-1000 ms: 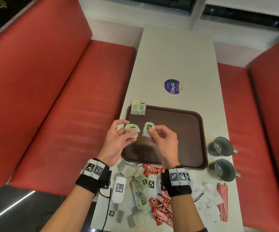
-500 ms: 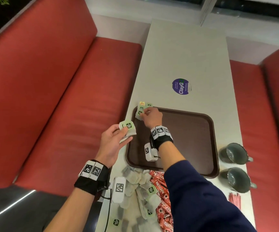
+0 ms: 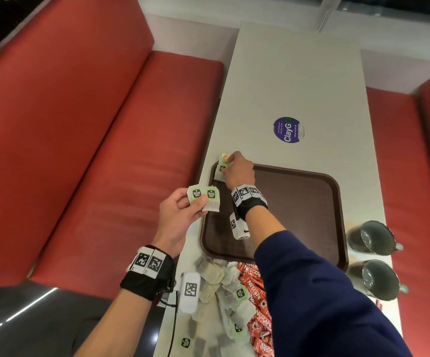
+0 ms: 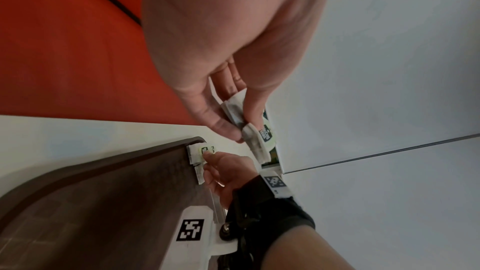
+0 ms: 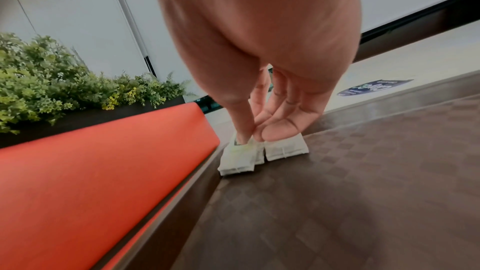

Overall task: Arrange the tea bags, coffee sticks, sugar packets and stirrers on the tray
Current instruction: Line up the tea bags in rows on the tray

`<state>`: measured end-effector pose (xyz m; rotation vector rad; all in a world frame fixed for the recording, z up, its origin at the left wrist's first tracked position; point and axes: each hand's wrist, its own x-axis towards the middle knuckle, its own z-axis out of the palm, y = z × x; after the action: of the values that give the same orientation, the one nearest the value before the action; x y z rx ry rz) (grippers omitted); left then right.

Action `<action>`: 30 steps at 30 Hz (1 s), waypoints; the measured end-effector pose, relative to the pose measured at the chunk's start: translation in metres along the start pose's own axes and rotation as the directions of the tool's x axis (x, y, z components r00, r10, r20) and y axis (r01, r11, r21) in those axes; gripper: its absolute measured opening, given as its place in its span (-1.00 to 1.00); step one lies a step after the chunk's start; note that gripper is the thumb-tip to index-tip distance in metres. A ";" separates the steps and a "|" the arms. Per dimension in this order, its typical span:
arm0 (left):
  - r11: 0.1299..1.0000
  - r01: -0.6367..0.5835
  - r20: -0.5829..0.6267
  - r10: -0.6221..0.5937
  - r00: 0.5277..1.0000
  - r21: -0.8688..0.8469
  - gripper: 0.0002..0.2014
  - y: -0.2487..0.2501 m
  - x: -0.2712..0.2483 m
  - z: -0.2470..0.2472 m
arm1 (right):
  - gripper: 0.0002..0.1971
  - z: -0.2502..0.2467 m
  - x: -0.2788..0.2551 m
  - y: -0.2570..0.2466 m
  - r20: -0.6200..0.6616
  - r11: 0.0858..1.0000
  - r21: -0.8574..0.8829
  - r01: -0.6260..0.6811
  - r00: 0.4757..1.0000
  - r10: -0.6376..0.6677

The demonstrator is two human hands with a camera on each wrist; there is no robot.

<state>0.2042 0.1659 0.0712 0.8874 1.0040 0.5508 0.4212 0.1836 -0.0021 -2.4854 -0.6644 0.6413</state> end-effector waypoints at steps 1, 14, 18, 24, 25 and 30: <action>1.000 -0.006 -0.001 0.006 1.000 0.004 -0.75 0.000 0.001 0.001 | -0.72 -0.002 -0.003 -0.001 -0.031 0.999 0.037 0.012 0.999 -0.011; 0.990 -0.085 -0.059 0.093 0.994 0.116 -0.79 -0.010 0.025 0.024 | -0.58 -0.045 -0.132 0.030 0.066 0.729 0.684 0.039 0.991 -0.115; 0.967 -0.078 0.009 0.078 0.997 0.242 -0.80 -0.019 0.039 0.035 | -0.70 -0.042 -0.135 0.043 -0.011 0.755 0.653 0.058 0.998 -0.067; 0.892 -0.073 0.067 0.049 0.997 0.446 -0.88 -0.027 0.075 0.043 | -0.86 -0.040 -0.108 0.061 -0.081 0.796 0.604 0.023 0.996 0.033; 0.856 -0.081 0.074 0.050 0.996 0.511 -0.85 -0.026 0.082 0.043 | -0.86 -0.040 -0.101 0.064 -0.094 0.805 0.593 0.008 0.994 0.059; 0.566 -0.144 0.086 0.129 0.988 0.812 -0.74 -0.015 0.112 0.046 | -0.77 -0.030 -0.065 0.070 -0.126 0.830 0.557 -0.042 0.983 0.134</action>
<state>0.2954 0.2247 0.0164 1.8230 1.1922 0.1635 0.4106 0.0844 0.0022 -1.9982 -0.2478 0.5608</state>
